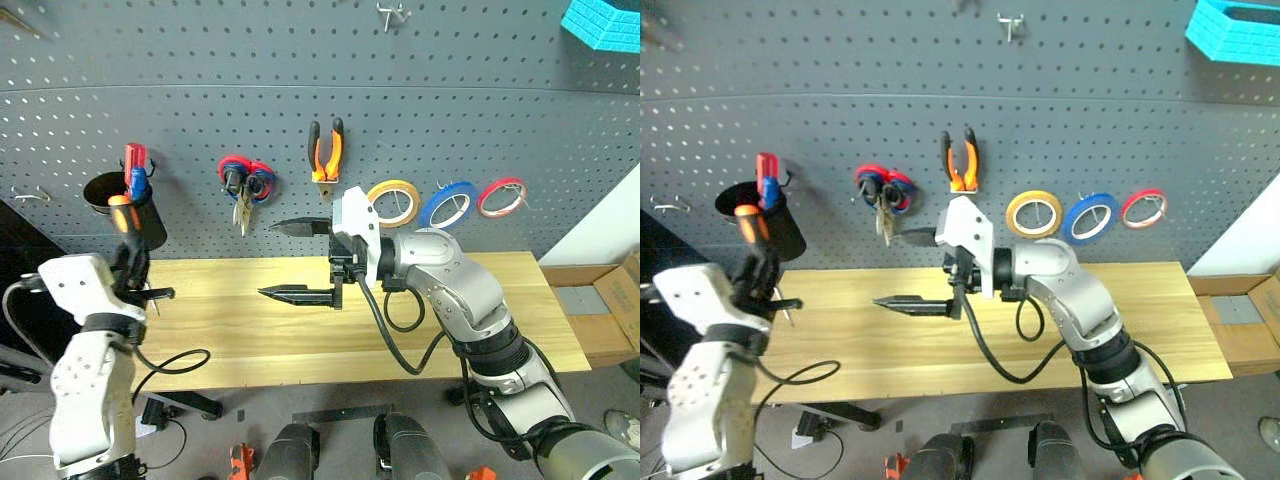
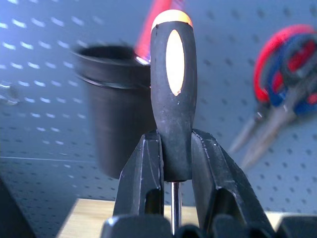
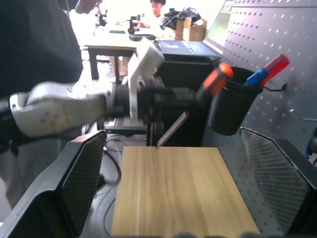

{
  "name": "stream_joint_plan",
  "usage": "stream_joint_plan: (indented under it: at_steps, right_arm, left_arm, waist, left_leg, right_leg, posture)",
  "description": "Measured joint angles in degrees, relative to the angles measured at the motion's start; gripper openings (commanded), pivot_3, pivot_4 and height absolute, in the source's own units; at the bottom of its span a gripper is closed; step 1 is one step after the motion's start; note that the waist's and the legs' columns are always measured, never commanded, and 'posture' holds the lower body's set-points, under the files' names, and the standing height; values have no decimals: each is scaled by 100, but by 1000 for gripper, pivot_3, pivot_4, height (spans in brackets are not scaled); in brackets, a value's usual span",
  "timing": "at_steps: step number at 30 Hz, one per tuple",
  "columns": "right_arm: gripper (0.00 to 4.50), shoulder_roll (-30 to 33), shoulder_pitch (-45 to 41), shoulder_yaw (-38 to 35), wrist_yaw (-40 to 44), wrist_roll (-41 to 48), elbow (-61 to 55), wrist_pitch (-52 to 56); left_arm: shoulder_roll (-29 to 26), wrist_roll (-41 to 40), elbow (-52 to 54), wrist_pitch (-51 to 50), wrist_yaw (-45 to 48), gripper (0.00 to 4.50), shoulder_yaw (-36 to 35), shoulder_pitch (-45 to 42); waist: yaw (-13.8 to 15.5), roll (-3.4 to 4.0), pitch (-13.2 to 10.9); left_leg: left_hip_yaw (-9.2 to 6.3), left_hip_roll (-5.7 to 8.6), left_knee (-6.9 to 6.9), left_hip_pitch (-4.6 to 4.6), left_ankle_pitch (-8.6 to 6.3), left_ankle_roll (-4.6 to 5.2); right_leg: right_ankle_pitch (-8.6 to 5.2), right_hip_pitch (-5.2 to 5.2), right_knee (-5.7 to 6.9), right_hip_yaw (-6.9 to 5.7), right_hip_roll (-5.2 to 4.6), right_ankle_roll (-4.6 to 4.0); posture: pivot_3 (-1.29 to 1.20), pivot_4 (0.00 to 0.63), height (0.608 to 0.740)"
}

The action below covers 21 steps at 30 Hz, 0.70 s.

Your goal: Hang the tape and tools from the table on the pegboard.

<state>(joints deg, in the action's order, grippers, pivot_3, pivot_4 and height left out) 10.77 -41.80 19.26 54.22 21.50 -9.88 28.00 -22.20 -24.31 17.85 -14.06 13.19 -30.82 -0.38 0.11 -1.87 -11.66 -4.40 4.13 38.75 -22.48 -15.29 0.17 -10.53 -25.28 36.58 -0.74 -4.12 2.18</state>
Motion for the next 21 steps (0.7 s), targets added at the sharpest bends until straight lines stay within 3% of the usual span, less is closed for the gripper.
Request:
stream_joint_plan:
  at_steps: [4,8,12,21]
  right_arm:
    - [4500,-146,-138,-9,70,16,132,-65]
    - [4500,-514,-552,-219,-486,-100,505,-98]
    - [4500,-568,-691,-294,-967,-447,860,-243]
    - [4500,-565,-647,-236,-1128,-650,962,-295]
  left_arm:
    - [-597,-730,344,-393,59,452,-368,-579]
    - [-1065,-785,242,-379,-29,452,-562,-1298]
    - [-1150,-446,-570,-156,-129,452,-538,-1745]
    - [-1529,72,-2429,854,149,452,-77,-3569]
  waist:
    - [94,-9,5]
    - [123,-8,6]
    - [123,-10,7]
    - [119,-30,20]
  left_leg:
    - [-3,3,3,0,1,-1]
    - [3,9,-2,11,2,-4]
    - [3,9,-4,6,14,-26]
    - [5,12,-4,1,15,-28]
  right_leg:
    - [0,2,0,-2,11,0]
    - [-1,2,9,8,13,-2]
    - [-3,-4,12,7,15,-5]
    - [-2,-7,11,9,13,-5]
  posture:
    - [107,140,740]
    - [106,141,740]
    - [92,133,740]
    - [80,124,740]
